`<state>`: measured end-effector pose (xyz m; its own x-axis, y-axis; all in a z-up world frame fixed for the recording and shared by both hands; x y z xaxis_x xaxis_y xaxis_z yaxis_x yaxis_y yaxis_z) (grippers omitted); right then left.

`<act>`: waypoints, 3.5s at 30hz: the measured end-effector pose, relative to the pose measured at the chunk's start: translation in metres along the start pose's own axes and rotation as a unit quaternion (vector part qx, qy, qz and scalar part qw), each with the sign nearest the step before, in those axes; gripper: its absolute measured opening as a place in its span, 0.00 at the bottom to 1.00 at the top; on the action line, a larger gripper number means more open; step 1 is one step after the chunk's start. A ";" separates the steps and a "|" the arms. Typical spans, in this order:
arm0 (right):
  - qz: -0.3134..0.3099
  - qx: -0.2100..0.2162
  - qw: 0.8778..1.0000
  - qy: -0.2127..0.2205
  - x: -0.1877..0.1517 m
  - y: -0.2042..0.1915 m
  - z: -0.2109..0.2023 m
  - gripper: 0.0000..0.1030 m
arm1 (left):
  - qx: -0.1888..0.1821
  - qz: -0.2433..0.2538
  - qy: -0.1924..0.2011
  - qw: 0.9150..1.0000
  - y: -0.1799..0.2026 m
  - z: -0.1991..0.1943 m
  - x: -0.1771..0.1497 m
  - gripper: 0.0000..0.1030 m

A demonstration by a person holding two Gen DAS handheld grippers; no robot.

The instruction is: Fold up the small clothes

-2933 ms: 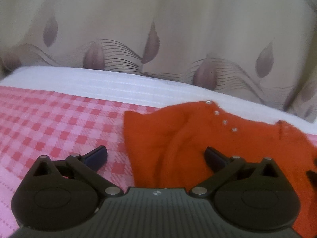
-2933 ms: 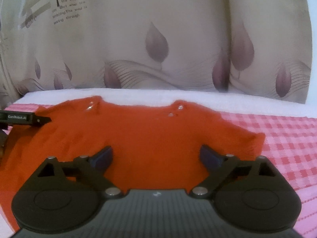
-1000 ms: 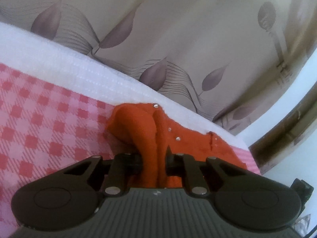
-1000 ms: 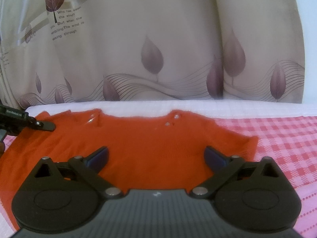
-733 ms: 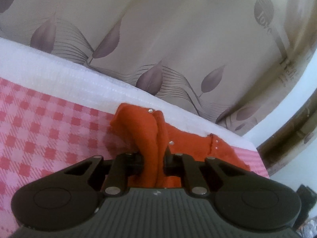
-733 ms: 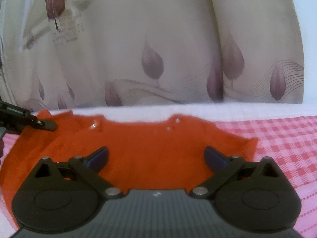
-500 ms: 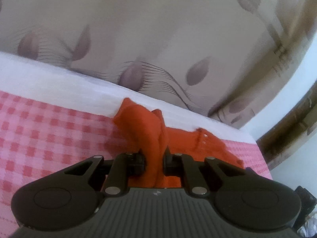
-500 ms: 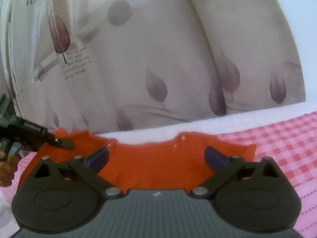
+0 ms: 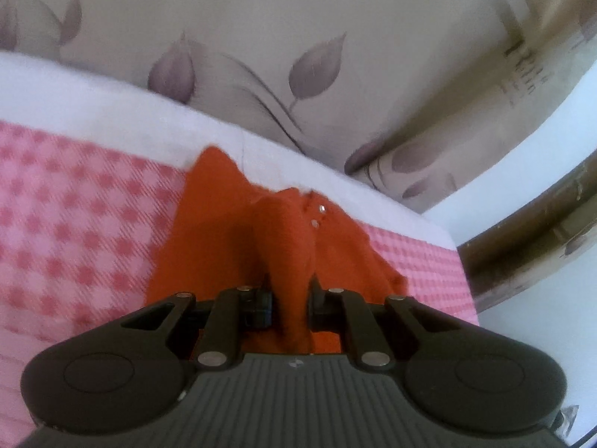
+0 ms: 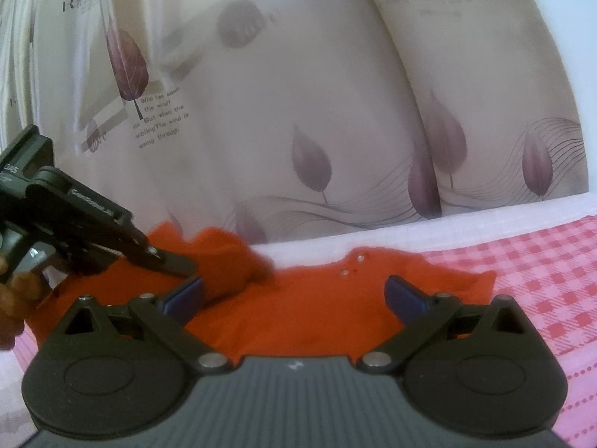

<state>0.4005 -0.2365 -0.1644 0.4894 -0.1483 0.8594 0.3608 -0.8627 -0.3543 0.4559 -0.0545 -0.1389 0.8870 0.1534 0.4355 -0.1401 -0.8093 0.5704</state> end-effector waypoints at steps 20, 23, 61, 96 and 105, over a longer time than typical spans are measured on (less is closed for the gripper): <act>0.093 0.074 0.991 -0.065 0.002 0.009 0.005 1.00 | -0.085 0.076 0.170 0.979 -0.034 -0.081 -0.079 0.92; 0.180 0.137 0.973 -0.050 0.012 0.005 -0.011 1.00 | -0.134 0.079 0.163 0.974 -0.037 -0.074 -0.111 0.92; 0.325 0.131 0.925 -0.145 -0.050 -0.048 0.034 0.29 | -0.231 0.053 0.110 0.965 -0.045 -0.059 -0.124 0.99; 0.147 -0.020 0.977 -0.152 0.003 0.060 -0.042 0.16 | -0.219 0.034 0.125 0.967 -0.046 -0.064 -0.115 0.99; 0.153 -0.006 0.973 -0.171 -0.012 0.069 -0.034 0.18 | -0.214 0.031 0.123 0.968 -0.048 -0.064 -0.116 1.00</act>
<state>0.3923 -0.3110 -0.1871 0.8084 -0.2318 0.5411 0.1486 -0.8091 -0.5686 0.3316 0.0026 -0.1721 0.7460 0.2851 0.6018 -0.4072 -0.5198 0.7510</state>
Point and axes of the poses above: each gripper's, at about its wrist camera, not at the fingertips, and z roughly the way its jaws point, y to its right, x to its top, the point moved 8 cm from there along z, roughly the way its jaws point, and after that the axes turned 4 degrees about -y, right-handed, at the moved point
